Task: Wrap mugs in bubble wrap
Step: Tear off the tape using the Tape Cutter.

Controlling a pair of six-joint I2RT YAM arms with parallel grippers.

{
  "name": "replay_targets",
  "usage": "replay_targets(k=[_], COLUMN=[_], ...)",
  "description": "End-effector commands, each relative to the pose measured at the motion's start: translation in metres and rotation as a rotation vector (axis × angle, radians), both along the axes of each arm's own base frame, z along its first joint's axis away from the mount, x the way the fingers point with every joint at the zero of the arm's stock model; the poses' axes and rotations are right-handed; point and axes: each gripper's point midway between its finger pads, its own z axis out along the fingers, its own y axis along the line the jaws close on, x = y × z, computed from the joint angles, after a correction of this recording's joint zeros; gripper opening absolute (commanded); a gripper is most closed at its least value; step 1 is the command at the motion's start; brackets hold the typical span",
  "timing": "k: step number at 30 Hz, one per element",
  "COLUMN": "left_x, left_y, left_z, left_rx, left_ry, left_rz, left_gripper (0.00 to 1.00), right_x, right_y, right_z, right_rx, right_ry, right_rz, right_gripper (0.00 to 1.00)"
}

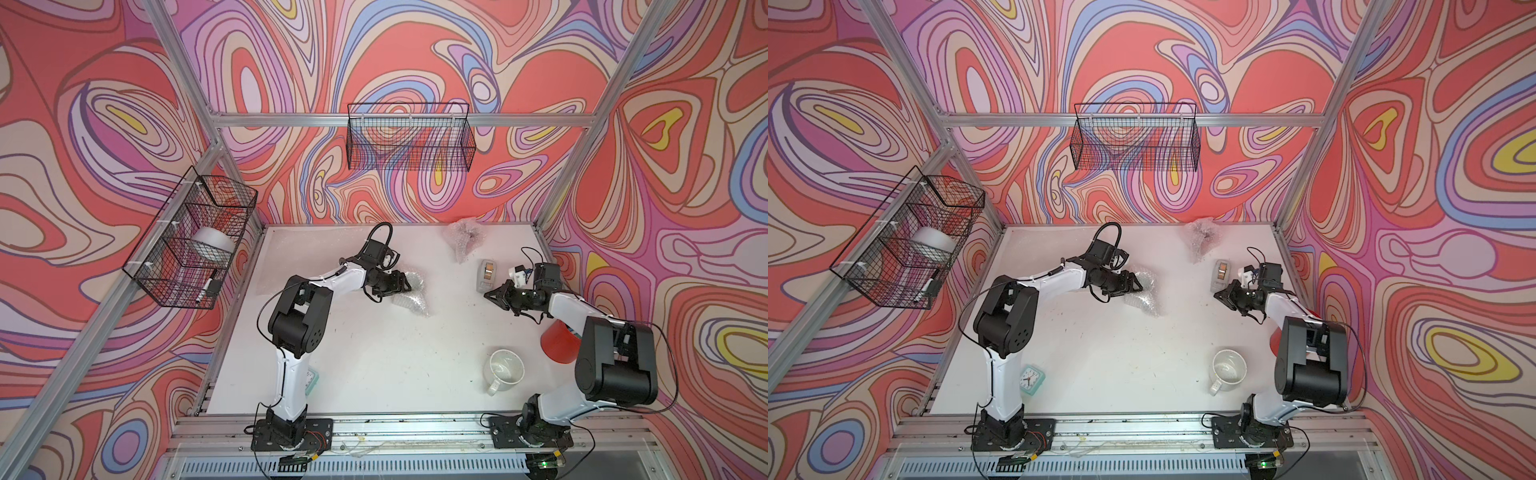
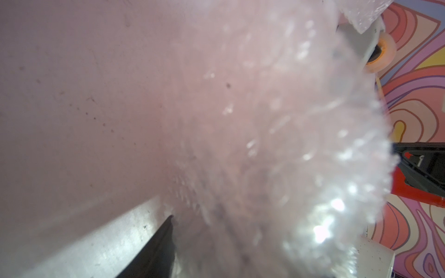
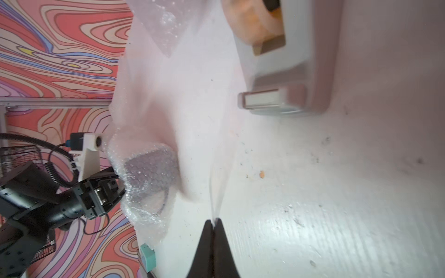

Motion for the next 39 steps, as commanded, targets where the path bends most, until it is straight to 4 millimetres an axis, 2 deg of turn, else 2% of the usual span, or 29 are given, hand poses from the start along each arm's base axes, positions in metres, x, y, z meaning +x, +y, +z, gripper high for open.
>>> replay_targets(k=[1,5,12,14,19,24,27,28,30,32,36,39], left_x=[-0.008,-0.008,-0.008,-0.008,-0.010,-0.009,-0.009,-0.010,-0.010,-0.010,-0.011,-0.011], left_y=[0.019,0.018,0.018,0.018,0.020,0.019,0.019,0.019,0.020,0.020,0.020,0.018], left_z=[-0.042,-0.042,-0.042,-0.043,-0.044,-0.044,-0.044,-0.043,-0.043,-0.043,-0.041,-0.041], left_rx=[0.102,0.098,0.097,0.097,0.099,0.097,0.092,0.090,0.091,0.090,0.082,0.066], left_ry=[0.075,0.078,0.087,0.089,0.091,0.091,0.091,0.089,0.084,0.083,0.078,0.077], left_rz=[0.030,0.034,0.045,0.048,0.048,0.054,0.057,0.056,0.058,0.059,0.059,0.065], left_gripper=[0.63,0.63,0.63,0.63,0.63,0.63,0.62,0.62,0.62,0.60,0.57,0.54], right_x=[-0.026,-0.020,-0.014,-0.018,-0.029,-0.036,-0.034,-0.031,-0.019,-0.005,0.017,0.024], right_y=[-0.007,-0.016,-0.031,-0.033,-0.045,-0.053,-0.052,-0.051,-0.036,-0.006,0.074,0.132], right_z=[-0.034,-0.054,-0.072,-0.083,-0.095,-0.096,-0.083,-0.071,-0.045,-0.014,0.048,0.080], right_rx=[-0.088,-0.146,-0.241,-0.278,-0.412,-0.488,-0.515,-0.537,-0.547,-0.499,-0.217,-0.006], right_ry=[0.151,0.201,0.259,0.306,0.382,0.421,0.387,0.355,0.244,0.105,-0.142,-0.223], right_rz=[0.010,0.019,0.014,0.024,0.026,0.027,0.019,0.013,0.021,0.047,0.151,0.260], right_gripper=[0.00,0.00,0.00,0.00,0.00,0.00,0.00,0.00,0.00,0.00,0.00,0.00])
